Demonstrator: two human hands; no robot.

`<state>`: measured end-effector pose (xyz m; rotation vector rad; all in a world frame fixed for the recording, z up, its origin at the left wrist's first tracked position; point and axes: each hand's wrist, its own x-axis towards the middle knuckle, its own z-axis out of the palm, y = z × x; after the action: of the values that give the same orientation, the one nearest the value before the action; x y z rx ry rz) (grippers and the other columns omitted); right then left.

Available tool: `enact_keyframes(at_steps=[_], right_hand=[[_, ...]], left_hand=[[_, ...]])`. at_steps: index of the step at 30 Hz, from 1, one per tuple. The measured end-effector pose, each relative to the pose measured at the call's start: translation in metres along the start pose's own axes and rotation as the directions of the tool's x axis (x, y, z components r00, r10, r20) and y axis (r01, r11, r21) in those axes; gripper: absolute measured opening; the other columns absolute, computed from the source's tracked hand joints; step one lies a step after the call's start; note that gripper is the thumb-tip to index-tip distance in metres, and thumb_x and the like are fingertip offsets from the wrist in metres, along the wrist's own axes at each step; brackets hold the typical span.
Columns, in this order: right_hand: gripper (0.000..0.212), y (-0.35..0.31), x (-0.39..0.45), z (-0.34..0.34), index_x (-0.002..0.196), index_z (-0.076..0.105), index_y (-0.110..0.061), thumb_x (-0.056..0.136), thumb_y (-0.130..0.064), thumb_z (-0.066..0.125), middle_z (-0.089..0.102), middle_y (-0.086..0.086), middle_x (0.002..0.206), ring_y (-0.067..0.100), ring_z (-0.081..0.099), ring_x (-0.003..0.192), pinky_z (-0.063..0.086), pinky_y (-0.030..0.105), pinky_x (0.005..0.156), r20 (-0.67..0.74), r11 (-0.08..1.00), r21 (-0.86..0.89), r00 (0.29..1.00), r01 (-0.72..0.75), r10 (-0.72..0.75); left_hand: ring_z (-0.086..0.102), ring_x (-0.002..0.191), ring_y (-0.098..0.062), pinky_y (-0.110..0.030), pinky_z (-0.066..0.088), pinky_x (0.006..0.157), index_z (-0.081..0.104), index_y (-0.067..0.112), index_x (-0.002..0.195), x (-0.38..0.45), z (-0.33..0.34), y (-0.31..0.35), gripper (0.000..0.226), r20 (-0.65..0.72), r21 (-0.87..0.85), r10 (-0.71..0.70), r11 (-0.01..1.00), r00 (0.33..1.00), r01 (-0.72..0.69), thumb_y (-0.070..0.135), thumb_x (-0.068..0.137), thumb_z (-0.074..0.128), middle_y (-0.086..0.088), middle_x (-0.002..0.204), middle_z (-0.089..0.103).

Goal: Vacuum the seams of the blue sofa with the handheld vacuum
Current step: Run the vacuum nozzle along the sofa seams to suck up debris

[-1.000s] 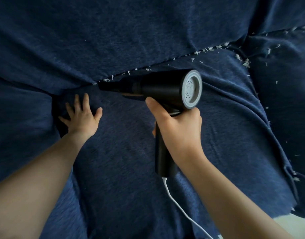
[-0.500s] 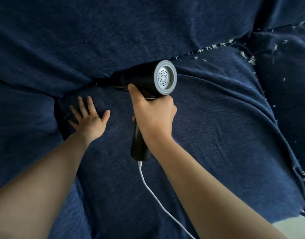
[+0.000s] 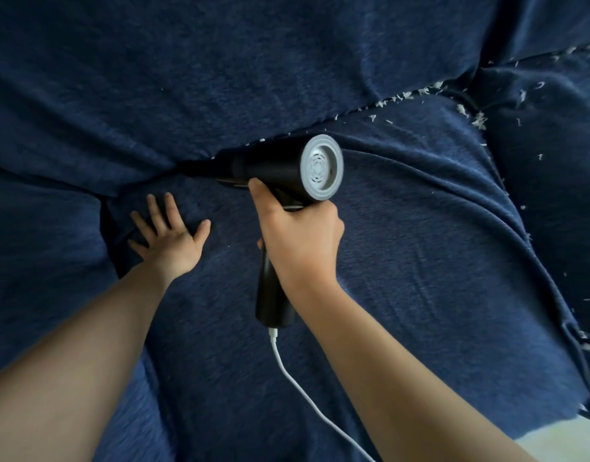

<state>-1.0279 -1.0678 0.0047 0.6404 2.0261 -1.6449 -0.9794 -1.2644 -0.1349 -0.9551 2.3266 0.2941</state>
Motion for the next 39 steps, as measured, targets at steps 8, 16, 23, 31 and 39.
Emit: enact_keyframes(at_steps=[8,16,23,31,39], right_hand=[[0.035,-0.010,-0.004,-0.043,0.062,0.067,-0.017,0.081,-0.043,0.081,0.066,-0.006,0.051,0.025,0.074,0.064,0.064,0.046,0.071,-0.089,0.997,0.078,0.996,-0.005,0.012],[0.028,-0.013,0.005,-0.013,0.072,0.069,-0.023,0.079,-0.048,0.080,0.074,-0.002,0.074,0.030,0.075,0.076,0.063,0.046,0.078,-0.088,0.993,0.104,0.994,-0.063,0.072],[0.031,-0.009,-0.001,-0.034,0.066,0.068,-0.020,0.080,-0.044,0.081,0.070,-0.004,0.058,0.026,0.075,0.069,0.064,0.047,0.074,-0.095,0.991,0.115,0.993,-0.063,0.074],[0.033,-0.012,0.006,-0.038,0.066,0.069,-0.020,0.076,-0.048,0.082,0.071,-0.003,0.064,0.030,0.075,0.073,0.063,0.047,0.076,-0.162,0.993,0.109,0.985,-0.034,0.052],[0.037,-0.015,-0.003,-0.058,0.059,0.065,-0.018,0.080,-0.042,0.082,0.065,-0.007,0.048,0.025,0.073,0.060,0.064,0.047,0.072,-0.160,0.995,0.097,0.987,-0.008,0.024]], left_hand=[[-0.022,0.145,-0.034,-0.065,0.001,0.113,-0.020,0.027,0.151,-0.001,-0.002,0.003,0.087,0.021,0.004,-0.004,1.000,1.000,0.004,0.068,0.090,0.027,0.001,0.157,-0.031],[-0.022,0.145,-0.035,-0.065,0.000,0.114,-0.021,0.026,0.151,0.000,0.000,0.002,0.087,0.025,0.011,-0.003,1.000,1.000,0.003,0.068,0.091,0.026,0.000,0.156,-0.031],[-0.021,0.145,-0.035,-0.065,0.001,0.114,-0.020,0.026,0.151,0.001,0.001,0.002,0.088,0.013,0.015,-0.015,1.000,1.000,0.015,0.068,0.090,0.027,0.000,0.157,-0.030],[-0.022,0.144,-0.035,-0.065,0.000,0.114,-0.022,0.026,0.150,0.003,0.004,0.004,0.088,0.000,0.019,-0.030,0.999,1.000,0.030,0.068,0.090,0.027,0.000,0.156,-0.031],[-0.018,0.145,-0.036,-0.063,0.002,0.115,-0.016,0.025,0.152,-0.003,0.001,0.003,0.087,-0.047,0.008,-0.007,1.000,0.999,0.007,0.066,0.091,0.030,-0.002,0.159,-0.026]])
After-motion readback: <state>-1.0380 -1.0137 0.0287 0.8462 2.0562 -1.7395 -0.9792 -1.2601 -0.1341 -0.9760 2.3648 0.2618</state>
